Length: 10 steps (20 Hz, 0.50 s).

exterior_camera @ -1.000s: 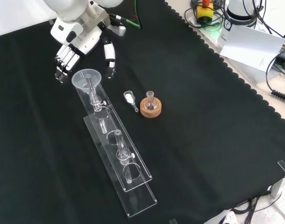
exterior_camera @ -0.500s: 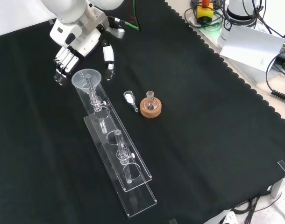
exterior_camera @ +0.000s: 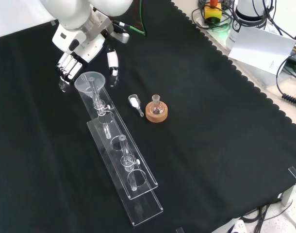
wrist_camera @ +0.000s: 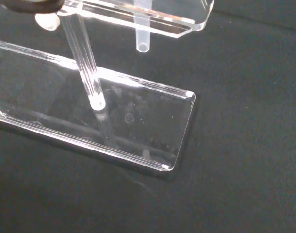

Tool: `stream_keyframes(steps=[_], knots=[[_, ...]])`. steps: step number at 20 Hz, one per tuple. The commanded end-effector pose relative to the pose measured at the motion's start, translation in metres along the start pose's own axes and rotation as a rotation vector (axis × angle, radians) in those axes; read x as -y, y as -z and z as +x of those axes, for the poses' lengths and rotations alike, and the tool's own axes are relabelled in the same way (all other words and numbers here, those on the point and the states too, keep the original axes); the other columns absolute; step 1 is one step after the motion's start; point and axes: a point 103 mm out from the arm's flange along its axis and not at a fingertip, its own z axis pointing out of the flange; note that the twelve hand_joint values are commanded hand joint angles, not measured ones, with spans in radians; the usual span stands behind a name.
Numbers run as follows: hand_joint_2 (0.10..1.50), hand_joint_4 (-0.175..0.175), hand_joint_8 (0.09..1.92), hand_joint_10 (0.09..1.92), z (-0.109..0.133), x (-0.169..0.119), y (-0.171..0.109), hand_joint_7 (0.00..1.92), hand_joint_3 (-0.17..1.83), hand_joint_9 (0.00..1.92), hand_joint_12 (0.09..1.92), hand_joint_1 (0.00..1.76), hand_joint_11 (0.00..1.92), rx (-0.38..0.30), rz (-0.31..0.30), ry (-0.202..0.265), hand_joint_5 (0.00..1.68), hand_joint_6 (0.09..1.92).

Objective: Pick up the funnel from the transparent funnel stand.

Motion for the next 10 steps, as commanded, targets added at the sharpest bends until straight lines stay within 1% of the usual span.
stream_keyframes(steps=[1,10], knots=[[0.71,-0.038,0.59,0.82,0.0017,-0.003,-0.0002,0.0,0.35,0.19,1.46,0.67,0.16,0.025,0.007,0.003,0.07,0.09],[0.71,-0.038,0.64,0.79,-0.0011,-0.0073,-0.0041,0.0,0.37,0.23,1.45,0.68,0.16,0.047,0.021,-0.004,0.09,0.09]])
